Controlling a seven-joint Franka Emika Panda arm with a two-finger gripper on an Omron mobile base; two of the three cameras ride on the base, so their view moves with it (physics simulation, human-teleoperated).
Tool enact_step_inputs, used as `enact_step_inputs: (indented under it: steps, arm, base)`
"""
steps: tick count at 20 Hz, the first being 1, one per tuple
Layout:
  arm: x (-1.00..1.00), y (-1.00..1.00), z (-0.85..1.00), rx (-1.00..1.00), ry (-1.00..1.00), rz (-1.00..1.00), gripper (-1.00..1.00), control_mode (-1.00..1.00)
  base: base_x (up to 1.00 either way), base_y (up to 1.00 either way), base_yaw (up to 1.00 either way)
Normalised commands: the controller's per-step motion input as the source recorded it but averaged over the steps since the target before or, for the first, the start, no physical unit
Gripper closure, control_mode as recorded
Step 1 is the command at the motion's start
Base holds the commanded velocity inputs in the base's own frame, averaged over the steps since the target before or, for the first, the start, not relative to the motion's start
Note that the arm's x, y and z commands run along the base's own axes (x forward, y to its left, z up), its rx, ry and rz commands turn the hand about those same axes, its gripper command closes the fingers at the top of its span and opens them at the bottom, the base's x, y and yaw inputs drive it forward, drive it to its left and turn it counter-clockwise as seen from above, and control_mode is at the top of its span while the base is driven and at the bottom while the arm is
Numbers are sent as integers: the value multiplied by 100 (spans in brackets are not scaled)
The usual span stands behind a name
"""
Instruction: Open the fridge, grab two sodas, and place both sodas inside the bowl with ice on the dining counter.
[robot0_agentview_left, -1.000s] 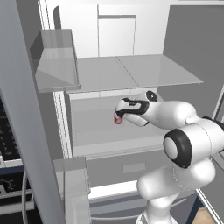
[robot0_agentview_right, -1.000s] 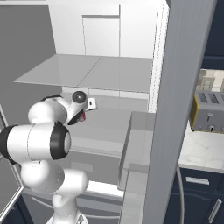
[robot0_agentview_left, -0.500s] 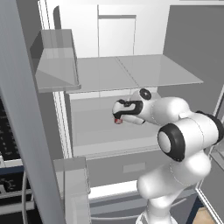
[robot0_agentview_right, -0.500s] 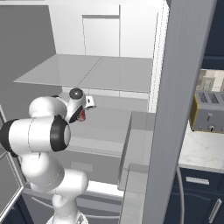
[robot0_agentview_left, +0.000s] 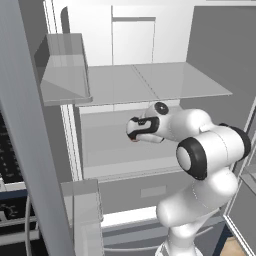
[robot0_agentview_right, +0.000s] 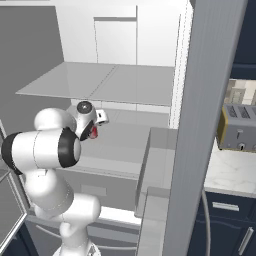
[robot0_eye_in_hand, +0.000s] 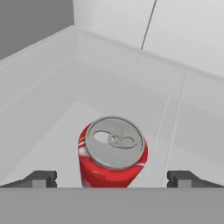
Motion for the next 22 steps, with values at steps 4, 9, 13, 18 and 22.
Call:
enact_step_inputs:
  steps: [4, 9, 13, 18, 22]
  arm:
    - [3, 9, 0, -1, 0, 0, -100, -100]
    - [17, 0, 0, 0, 3, 0, -100, -100]
    - [14, 0, -3, -1, 4, 0, -100, -100]
    - [10, 3, -7, -3, 4, 0, -100, -100]
    - [10, 11, -8, -4, 3, 0, 100, -100]
  base:
    - [0, 0, 0]
    - [0, 0, 0]
    - [0, 0, 0]
    - [0, 0, 0]
    - [0, 0, 0]
